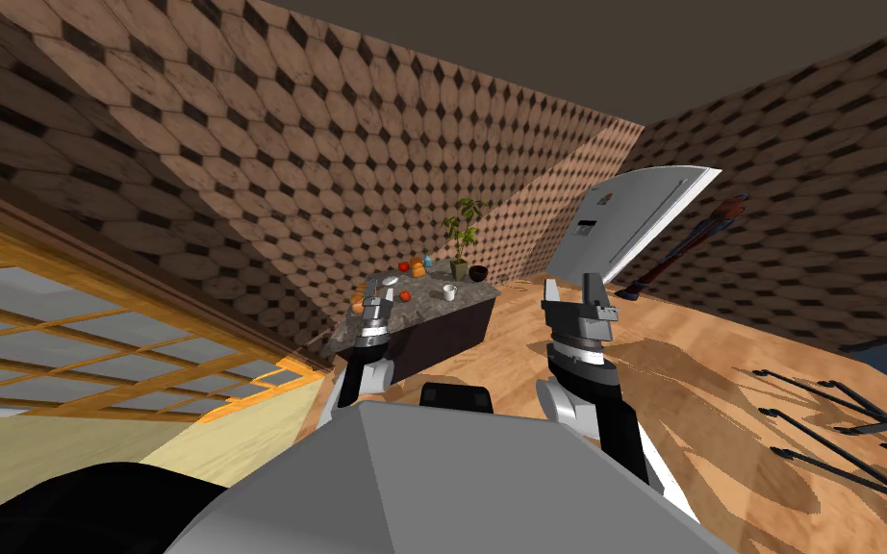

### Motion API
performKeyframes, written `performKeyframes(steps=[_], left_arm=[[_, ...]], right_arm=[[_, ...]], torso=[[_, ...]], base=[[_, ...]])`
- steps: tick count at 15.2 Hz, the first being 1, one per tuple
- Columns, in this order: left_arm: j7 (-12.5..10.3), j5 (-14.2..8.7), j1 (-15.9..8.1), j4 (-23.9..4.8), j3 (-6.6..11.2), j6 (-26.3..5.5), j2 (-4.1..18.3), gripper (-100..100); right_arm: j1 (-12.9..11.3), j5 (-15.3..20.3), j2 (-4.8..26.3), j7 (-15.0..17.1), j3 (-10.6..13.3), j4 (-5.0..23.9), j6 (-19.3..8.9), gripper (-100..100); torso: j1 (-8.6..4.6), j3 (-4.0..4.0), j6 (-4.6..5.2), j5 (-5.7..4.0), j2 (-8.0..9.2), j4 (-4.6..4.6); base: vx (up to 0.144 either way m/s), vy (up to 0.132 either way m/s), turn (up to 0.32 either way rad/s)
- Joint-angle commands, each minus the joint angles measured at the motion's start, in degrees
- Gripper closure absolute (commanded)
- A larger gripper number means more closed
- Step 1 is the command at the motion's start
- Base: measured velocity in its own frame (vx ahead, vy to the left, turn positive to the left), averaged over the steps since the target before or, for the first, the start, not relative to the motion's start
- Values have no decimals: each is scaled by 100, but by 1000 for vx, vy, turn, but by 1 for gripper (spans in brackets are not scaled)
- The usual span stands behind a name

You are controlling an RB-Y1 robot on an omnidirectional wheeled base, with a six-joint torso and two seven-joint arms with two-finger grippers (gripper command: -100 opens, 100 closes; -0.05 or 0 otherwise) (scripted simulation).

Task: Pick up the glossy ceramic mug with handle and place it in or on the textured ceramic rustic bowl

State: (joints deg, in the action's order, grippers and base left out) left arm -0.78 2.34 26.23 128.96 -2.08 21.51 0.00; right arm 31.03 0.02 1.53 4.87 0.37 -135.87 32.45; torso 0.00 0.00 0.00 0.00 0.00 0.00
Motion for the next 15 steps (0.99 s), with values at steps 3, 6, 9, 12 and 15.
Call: performKeyframes(steps=[3, 6, 9, 12, 15], left_arm=[[40, -159, -23, -19, 34, -266, 485, -100], [59, -238, -35, -29, 51, -396, 697, -100], [110, -436, -63, -53, 92, -724, 1069, -100], [141, -554, -80, -68, 116, -919, 1264, -100], [213, -824, -116, -103, 169, -1319, 1661, -100]], right_arm=[[0, 0, 0, 0, 0, 0, 0, 0], [0, 0, 0, 0, 0, 0, 0, 0], [0, 0, 0, 0, 0, 0, 0, 0], [0, 0, 0, 0, 0, 0, 0, 0], [0, 0, 0, 0, 0, 0, 0, 0]], torso=[[0, -2, 1, 0, -3, -1], [-3, -6, 1, -1, -10, -2], [-4, -7, 1, -1, -11, -3], [-6, -9, 1, -1, -15, -3], [-6, -9, 1, -1, -15, -3]], base=[[13, -8, -54], [27, -13, -48], [27, -16, -66], [32, -17, -65], [34, -20, -95]])
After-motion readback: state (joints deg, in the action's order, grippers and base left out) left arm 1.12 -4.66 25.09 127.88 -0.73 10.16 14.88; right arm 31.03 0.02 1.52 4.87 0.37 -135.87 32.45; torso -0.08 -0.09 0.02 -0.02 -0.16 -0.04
